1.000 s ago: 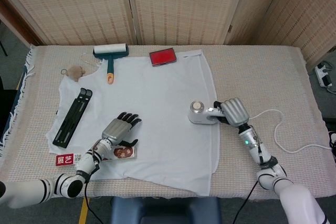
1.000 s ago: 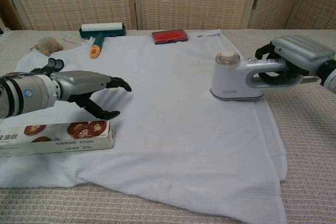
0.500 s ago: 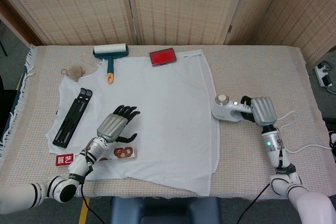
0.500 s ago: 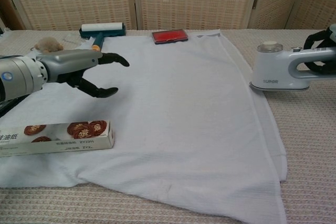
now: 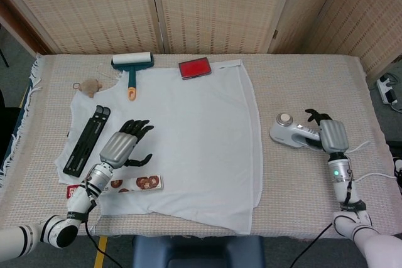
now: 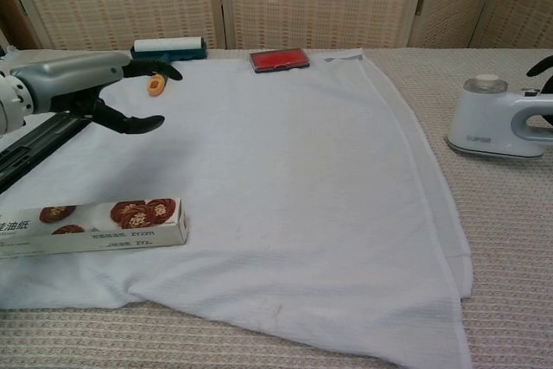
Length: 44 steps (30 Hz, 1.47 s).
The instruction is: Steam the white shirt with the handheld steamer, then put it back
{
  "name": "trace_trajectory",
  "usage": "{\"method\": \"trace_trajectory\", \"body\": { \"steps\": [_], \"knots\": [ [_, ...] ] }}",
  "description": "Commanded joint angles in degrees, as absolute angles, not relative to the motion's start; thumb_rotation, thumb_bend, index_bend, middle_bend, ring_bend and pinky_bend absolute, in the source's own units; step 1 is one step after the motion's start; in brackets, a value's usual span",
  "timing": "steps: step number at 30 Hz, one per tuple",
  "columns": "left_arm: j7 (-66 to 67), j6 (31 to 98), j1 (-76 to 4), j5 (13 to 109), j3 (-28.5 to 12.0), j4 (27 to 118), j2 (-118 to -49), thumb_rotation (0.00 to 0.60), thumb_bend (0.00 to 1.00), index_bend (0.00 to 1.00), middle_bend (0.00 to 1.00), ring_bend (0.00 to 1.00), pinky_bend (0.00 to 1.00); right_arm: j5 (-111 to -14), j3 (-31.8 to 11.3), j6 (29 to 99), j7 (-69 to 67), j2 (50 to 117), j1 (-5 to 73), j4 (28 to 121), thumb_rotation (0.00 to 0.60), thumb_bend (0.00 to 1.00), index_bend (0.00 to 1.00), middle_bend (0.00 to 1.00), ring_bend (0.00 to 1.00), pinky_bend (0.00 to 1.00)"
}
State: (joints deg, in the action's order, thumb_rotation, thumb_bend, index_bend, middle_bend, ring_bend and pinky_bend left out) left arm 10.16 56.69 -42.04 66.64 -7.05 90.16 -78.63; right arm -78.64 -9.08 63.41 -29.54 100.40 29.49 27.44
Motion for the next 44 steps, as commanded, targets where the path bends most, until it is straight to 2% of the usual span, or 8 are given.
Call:
{"method": "trace_trajectory", "body": {
  "steps": [1,8,12,14,18,27,38,44],
  "knots": [
    [9.3,57.15,-41.15,65.88,-7.43,90.18,-77.64,0.32,0.38,0.15,0.07,0.0,0.0,-78.53,-8.85,63.28,-27.13,95.12,27.78,34.86,0.576,0.0,0.0,0.0,0.0,0.1],
    [6.8,57.47,-38.44,62.42,-7.98,88.61,-75.4,0.328,0.36,0.12,0.06,0.0,0.0,-77.68,-8.19,64.06,-18.78,82.12,24.05,55.19,0.553,0.0,0.0,0.0,0.0,0.06],
    [8.17,58.12,-36.98,59.53,-7.94,87.01,-74.41,0.329,0.35,0.1,0.06,0.0,0.0,-77.52,-7.95,65.59,-15.18,75.59,22.17,65.47,0.564,0.0,0.0,0.0,0.01,0.11],
    [9.3,58.33,-36.46,57.86,-7.92,85.97,-74.37,0.382,0.35,0.09,0.06,0.0,0.0,-77.78,-7.26,65.29,-13.94,73.12,21.6,69.18,0.568,0.0,0.0,0.02,0.03,0.17],
    [9.83,59.84,-34.59,55.92,-7.98,84.64,-73.86,0.442,0.35,0.08,0.05,0.0,0.0,-78.9,-5.86,65.54,-13.0,68.58,20.29,76.54,0.57,0.0,0.0,0.04,0.04,0.18],
    [4.5,69.12,-26.12,58.08,-7.2,82.61,-71.77,0.485,0.35,0.09,0.05,0.0,0.0,-81.17,-4.08,73.95,-11.74,64.91,14.57,84.28,0.573,0.0,0.01,0.18,0.11,0.24],
    [-0.38,87.11,-12.39,70.08,-1.38,84.04,-70.33,0.491,0.33,0.11,0.08,0.01,0.0,-81.92,-2.07,84.51,-9.63,63.99,6.15,87.54,0.574,0.0,0.0,0.16,0.06,0.22],
    [2.92,92.62,-7.71,74.64,1.21,87.74,-70.02,0.491,0.32,0.11,0.08,0.01,0.0,-82.55,-2.07,88.44,-7.16,64.72,3.5,88.94,0.577,0.0,0.0,0.15,0.04,0.21]
  ]
}}
